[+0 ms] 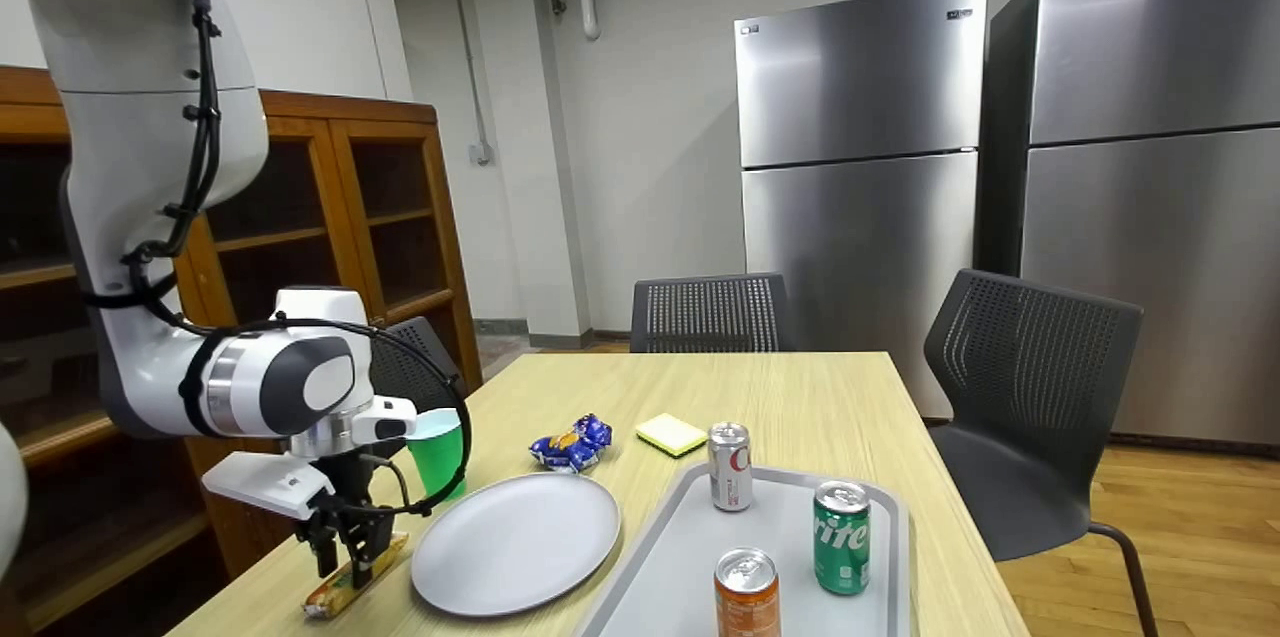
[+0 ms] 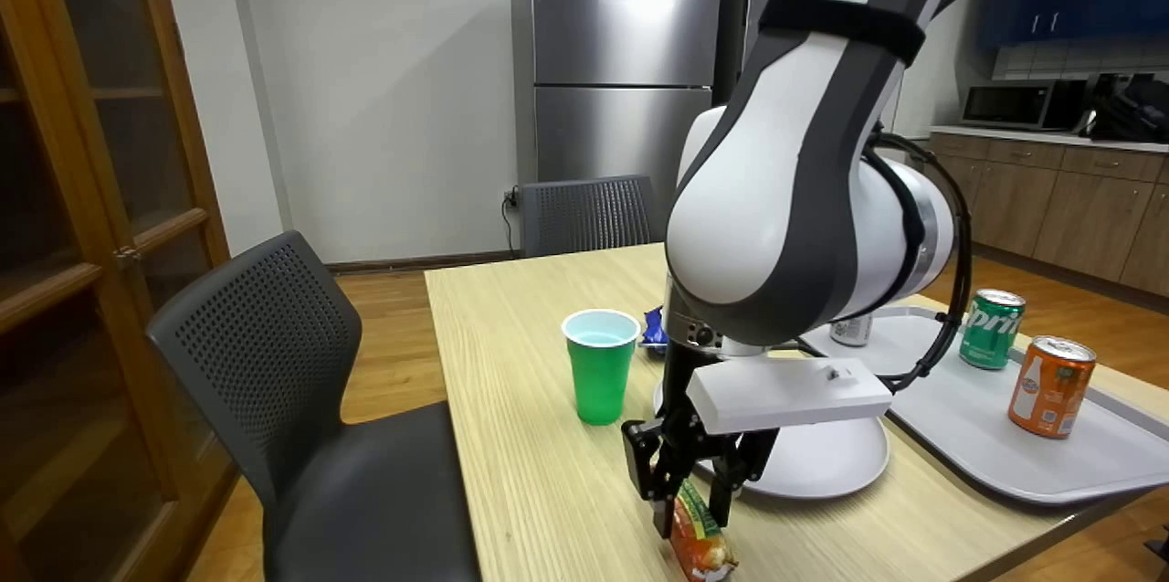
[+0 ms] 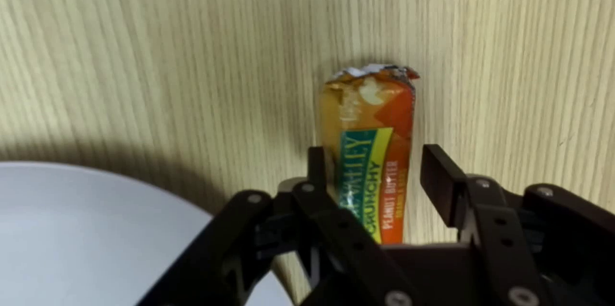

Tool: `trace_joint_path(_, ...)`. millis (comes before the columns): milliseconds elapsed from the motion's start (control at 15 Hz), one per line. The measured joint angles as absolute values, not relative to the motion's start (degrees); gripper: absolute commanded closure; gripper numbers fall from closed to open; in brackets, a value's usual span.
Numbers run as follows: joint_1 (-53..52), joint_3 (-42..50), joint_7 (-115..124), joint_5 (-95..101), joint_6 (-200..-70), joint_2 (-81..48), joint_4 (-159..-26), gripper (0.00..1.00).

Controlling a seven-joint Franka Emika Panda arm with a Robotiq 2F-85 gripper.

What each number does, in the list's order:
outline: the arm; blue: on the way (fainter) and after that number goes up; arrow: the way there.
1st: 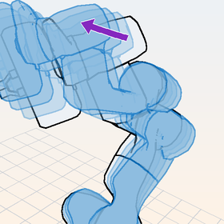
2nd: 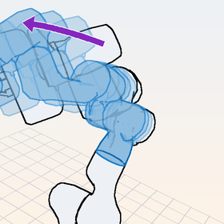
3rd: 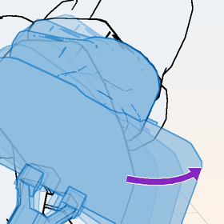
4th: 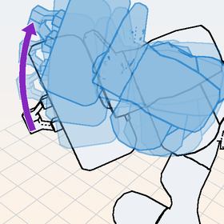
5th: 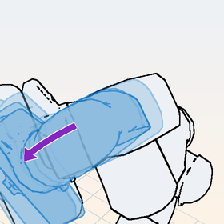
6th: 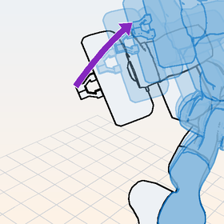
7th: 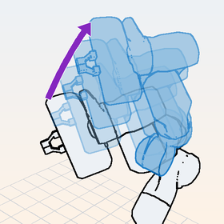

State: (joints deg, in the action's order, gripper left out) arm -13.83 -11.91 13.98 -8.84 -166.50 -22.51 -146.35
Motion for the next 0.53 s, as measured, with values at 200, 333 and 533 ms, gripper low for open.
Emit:
trace_joint_path(200, -13.83, -11.91, 13.98, -8.84, -166.47, -22.40, -146.13, 0.00)
trace_joint_path(333, -13.82, -11.91, 13.98, -8.86, -166.35, -22.03, -146.14, 0.00)
trace_joint_path(533, -13.22, -12.28, 13.81, -9.37, -165.08, -20.61, -146.50, 0.00)
